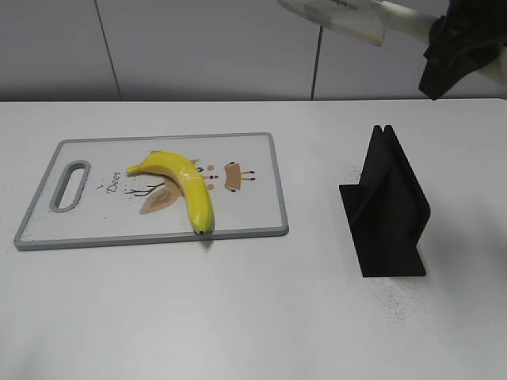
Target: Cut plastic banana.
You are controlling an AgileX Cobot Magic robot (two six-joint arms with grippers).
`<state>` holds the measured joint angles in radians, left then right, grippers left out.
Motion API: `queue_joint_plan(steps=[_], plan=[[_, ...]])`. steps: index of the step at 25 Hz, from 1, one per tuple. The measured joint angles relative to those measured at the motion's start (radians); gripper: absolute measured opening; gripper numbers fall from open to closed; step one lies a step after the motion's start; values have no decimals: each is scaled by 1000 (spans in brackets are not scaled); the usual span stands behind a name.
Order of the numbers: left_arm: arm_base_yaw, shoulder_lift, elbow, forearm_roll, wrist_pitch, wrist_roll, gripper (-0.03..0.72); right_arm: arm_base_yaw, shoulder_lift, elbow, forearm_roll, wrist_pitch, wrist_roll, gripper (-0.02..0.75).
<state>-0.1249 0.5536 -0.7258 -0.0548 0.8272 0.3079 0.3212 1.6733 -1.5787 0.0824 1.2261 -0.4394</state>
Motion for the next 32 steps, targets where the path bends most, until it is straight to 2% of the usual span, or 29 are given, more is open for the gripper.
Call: queue_joint_plan(steps=[6, 11, 14, 16, 19, 22, 27, 32], plan=[[0, 256, -161, -28, -34, 165, 490, 1, 85, -99, 36, 0, -142, 200], [0, 461, -343, -100, -15, 323, 490, 12, 131, -143, 56, 0, -316, 200], [-3, 563, -432, -165, 10, 494, 490, 49, 161, -162, 56, 0, -443, 200], [-12, 622, -479, -208, 47, 650, 490, 84, 188, -180, 61, 0, -524, 200], [-42, 702, -533, -283, 105, 858, 490, 123, 243, -219, 77, 0, -601, 200], [-91, 772, -558, -335, 126, 990, 490, 152, 300, -266, 86, 0, -664, 200], [-156, 880, -595, -348, 132, 1047, 490, 190, 352, -330, 96, -1, -737, 200], [-164, 979, -640, -349, 133, 1050, 490, 196, 384, -355, 107, -1, -757, 200]])
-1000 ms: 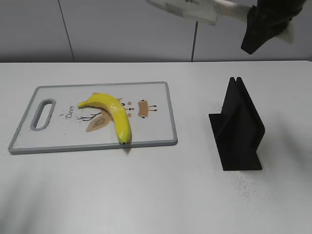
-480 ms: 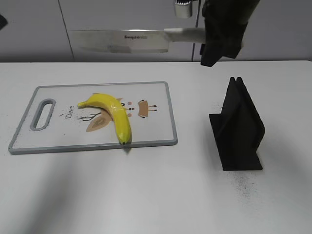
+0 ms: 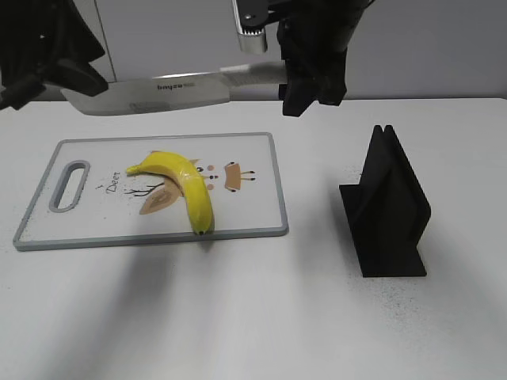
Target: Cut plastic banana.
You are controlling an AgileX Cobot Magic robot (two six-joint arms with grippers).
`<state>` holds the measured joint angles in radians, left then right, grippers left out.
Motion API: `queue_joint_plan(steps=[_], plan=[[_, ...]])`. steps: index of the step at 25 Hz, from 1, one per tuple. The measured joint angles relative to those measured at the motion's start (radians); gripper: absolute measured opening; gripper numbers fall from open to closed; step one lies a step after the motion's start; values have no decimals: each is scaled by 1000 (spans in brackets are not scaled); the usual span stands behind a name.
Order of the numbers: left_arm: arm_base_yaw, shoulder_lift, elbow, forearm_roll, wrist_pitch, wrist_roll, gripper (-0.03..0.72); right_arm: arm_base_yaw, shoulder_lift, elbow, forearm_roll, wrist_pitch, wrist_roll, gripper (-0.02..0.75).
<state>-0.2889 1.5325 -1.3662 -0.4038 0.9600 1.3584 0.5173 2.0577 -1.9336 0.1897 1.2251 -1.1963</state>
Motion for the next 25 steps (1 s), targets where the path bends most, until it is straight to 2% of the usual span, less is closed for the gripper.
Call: queue_joint_plan(steps=[9, 12, 15, 17, 20, 25], plan=[[0, 108, -13, -2, 11, 8, 471, -6, 6, -1, 2, 0, -32, 200], [0, 130, -14, -1, 6, 8, 361, -26, 8, -1, 19, 0, -37, 200], [0, 139, -14, -3, -35, 9, 104, -49, 11, -1, 59, 0, -40, 200], [0, 143, -14, -13, -61, 16, 22, -56, 15, -2, 69, -4, -49, 200], [0, 149, -14, -19, -67, 24, -6, -58, 28, -4, 66, -18, -61, 200], [0, 219, -14, -21, -79, 27, -9, -60, 84, -6, 51, -24, -59, 200]])
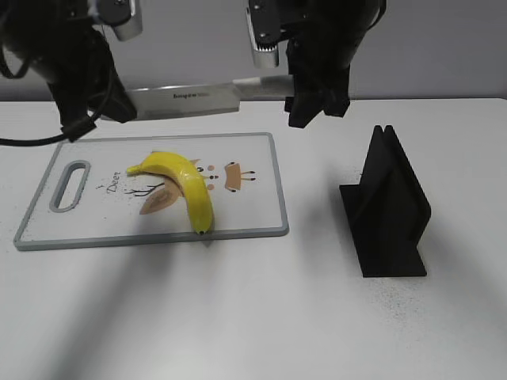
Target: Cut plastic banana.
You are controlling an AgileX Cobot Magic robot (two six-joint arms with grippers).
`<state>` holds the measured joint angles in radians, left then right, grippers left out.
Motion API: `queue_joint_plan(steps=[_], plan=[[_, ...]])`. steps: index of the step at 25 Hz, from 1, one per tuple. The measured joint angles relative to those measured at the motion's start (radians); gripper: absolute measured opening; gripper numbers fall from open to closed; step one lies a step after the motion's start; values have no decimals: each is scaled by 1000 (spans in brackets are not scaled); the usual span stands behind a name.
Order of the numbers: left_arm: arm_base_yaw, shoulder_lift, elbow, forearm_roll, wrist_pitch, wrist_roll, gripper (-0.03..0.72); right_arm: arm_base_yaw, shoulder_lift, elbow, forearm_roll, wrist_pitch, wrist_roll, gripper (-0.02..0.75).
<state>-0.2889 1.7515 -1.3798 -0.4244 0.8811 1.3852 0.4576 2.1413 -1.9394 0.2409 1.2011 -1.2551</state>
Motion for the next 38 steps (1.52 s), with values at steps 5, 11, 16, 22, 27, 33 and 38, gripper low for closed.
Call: queue_joint_plan(steps=[5, 11, 16, 22, 27, 33, 38], plan=[[0, 133, 25, -32, -89, 0, -9, -3, 102, 0, -26, -9, 51, 202], [-2, 269, 145, -92, -299, 8, 0, 3, 265, -13, -57, -33, 106, 223], [-2, 275, 144, -93, -313, 17, 3, 5, 281, -24, -71, -15, 121, 223], [-6, 229, 159, -67, -321, 11, 3, 12, 261, -53, -71, 9, 128, 224], [-5, 140, 170, -17, -291, -6, -4, 19, 202, -75, -67, 11, 128, 224], [-5, 1, 170, 1, -276, -8, -5, 21, 96, -81, -66, 21, 128, 225], [-5, -36, 170, 13, -272, -8, -5, 23, 70, -81, -62, 22, 128, 225]])
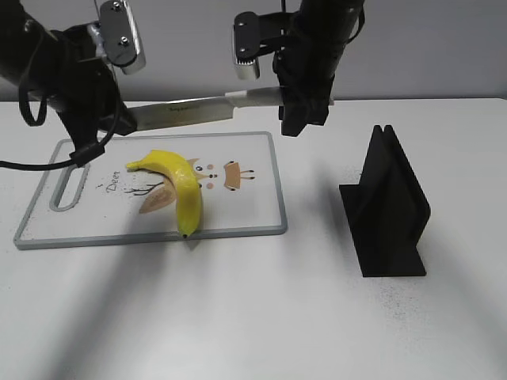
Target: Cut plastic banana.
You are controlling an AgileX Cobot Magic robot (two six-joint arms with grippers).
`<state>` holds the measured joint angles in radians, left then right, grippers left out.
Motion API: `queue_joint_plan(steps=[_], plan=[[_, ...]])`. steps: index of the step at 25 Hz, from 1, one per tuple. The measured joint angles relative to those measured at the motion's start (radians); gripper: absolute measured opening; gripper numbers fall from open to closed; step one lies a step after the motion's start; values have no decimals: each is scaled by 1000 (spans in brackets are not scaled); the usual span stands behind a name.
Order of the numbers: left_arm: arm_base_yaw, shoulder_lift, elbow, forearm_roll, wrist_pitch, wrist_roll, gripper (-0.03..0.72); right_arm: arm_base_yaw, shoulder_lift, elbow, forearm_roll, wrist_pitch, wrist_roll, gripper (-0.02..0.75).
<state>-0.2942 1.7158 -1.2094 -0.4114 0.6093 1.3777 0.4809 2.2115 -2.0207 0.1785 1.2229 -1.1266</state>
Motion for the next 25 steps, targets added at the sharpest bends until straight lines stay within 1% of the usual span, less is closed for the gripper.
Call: queue_joint_plan(steps=[5, 6, 7, 9, 10, 11, 13, 14, 16, 18, 23, 25], plan=[[0, 0, 7, 0, -21, 0, -4, 0, 0, 0, 0, 0, 0, 225], [0, 0, 8, 0, -22, 0, 2, 0, 0, 0, 0, 0, 0, 225], [0, 0, 8, 0, -23, 0, 24, 0, 0, 0, 1, 0, 1, 225], [0, 0, 8, -5, -31, -5, 128, 0, 0, 0, 14, 4, 10, 218], [1, 0, 8, -13, -42, -13, 220, 0, 0, 0, 23, 8, 16, 210], [2, 0, 8, -22, -54, -18, 333, 0, 0, 0, 33, 10, 27, 200], [2, 0, 8, -50, -65, -25, 534, 0, 0, 0, 35, 7, 49, 200], [2, 0, 8, -60, -73, -25, 580, 0, 0, 0, 35, 7, 54, 200], [2, -1, 7, -73, -80, -27, 615, -1, 0, 0, 35, 5, 58, 200], [2, -1, 4, -84, -80, -27, 628, -5, 0, 0, 35, 5, 59, 200], [2, -18, -4, -97, -74, -35, 632, -5, -2, 0, 33, 5, 62, 200], [2, -41, -4, -97, -74, -68, 632, -5, -10, 0, 28, 5, 62, 200]])
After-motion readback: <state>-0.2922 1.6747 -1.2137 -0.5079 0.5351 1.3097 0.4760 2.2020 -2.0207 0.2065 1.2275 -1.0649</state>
